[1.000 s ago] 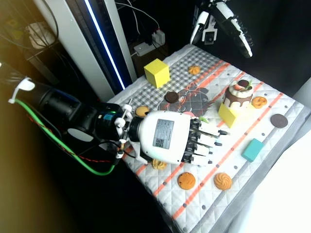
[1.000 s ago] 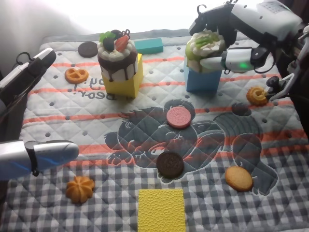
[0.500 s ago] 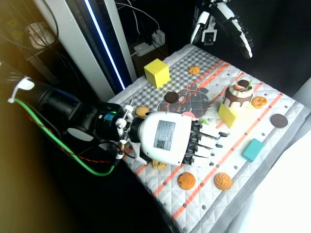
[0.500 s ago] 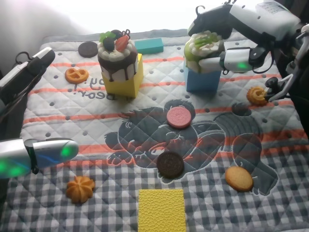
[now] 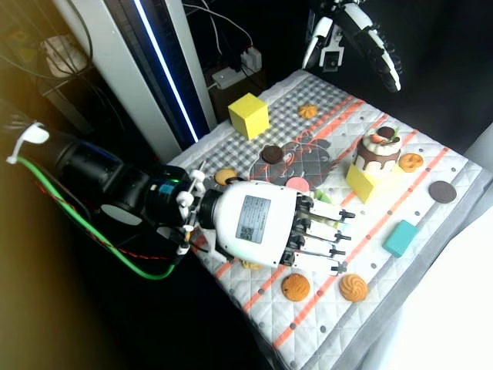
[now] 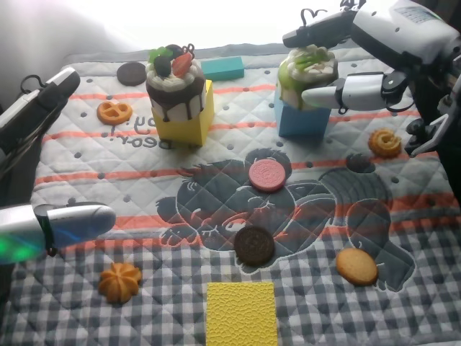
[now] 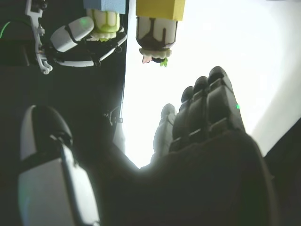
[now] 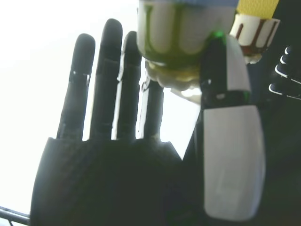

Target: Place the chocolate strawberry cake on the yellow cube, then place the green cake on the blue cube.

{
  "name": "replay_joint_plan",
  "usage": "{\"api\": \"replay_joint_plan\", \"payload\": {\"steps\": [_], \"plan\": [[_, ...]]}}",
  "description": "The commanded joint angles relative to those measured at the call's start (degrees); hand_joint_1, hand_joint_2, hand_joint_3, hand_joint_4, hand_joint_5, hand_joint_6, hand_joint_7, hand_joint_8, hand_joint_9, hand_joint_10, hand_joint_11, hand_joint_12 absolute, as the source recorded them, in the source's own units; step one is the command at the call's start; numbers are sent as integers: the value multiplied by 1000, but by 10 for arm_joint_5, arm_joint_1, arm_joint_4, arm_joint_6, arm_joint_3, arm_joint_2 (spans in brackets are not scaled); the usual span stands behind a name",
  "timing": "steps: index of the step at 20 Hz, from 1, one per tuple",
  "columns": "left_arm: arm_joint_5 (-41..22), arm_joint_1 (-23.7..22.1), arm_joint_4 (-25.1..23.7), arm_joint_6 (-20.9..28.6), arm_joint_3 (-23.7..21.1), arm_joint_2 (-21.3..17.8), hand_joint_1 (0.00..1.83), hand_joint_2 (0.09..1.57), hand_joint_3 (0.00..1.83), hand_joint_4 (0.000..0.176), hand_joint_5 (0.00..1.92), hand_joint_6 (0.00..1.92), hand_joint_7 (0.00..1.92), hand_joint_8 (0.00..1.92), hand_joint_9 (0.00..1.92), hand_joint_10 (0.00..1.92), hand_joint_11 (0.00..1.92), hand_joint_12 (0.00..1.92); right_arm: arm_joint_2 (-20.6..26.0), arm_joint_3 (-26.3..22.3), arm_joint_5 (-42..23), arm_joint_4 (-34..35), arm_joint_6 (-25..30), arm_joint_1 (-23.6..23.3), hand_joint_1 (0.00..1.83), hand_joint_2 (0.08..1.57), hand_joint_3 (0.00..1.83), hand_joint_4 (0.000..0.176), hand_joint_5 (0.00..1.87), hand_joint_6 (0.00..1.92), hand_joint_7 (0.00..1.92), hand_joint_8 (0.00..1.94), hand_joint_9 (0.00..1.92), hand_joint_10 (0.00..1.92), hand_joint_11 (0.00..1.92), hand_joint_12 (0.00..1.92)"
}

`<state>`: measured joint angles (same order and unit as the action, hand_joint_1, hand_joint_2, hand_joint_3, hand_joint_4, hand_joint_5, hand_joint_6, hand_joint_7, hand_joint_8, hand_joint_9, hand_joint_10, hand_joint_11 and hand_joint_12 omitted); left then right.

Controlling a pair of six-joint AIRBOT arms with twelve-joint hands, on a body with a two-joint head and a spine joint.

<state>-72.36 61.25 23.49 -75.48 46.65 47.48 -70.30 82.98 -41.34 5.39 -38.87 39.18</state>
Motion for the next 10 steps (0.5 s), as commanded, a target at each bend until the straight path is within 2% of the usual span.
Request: {"api": "replay_joint_plan", "payload": {"steps": [1,2,4,5,6,7,8,10], "plan": [[-75,-2,-8,6,0,-2,814,805,4,165,0,0,0,0,0,0,0,0,1,-2,-46,1,-3,0,988,1074,0,52,743,4,774,3,808,131,378,1264],[-75,-2,-8,6,0,-2,826,797,0,165,0,0,0,0,0,0,0,0,2,-4,-47,1,-3,0,1003,1067,0,29,732,1,750,0,784,113,359,1213],[-75,-2,-8,6,0,-2,838,794,0,168,0,0,0,0,0,0,0,0,2,-5,-49,1,-4,0,968,1059,0,68,622,0,656,0,728,50,338,1052],[-75,-2,-8,6,0,-2,826,791,0,161,0,0,0,0,0,0,0,0,2,-5,-50,1,-4,1,920,1057,0,103,471,0,565,0,656,12,296,975],[-75,-1,-7,7,0,-2,831,789,0,161,0,0,0,0,0,0,0,0,3,-5,-50,1,-4,1,886,1051,0,109,380,0,495,0,593,2,266,913],[-76,-1,-7,7,0,-2,828,791,0,160,0,0,0,0,0,0,0,0,3,-6,-50,1,-4,2,816,1043,0,146,256,0,412,0,489,0,183,868],[-76,-1,-7,7,0,-2,835,796,1,155,0,0,0,0,0,0,0,0,3,-6,-50,1,-4,2,755,1042,0,170,170,0,359,0,422,0,125,845],[-76,-1,-7,7,0,-2,837,799,2,167,0,0,0,0,0,0,0,0,3,-6,-50,1,-4,3,700,1045,2,176,121,0,271,0,341,0,51,803]]}}
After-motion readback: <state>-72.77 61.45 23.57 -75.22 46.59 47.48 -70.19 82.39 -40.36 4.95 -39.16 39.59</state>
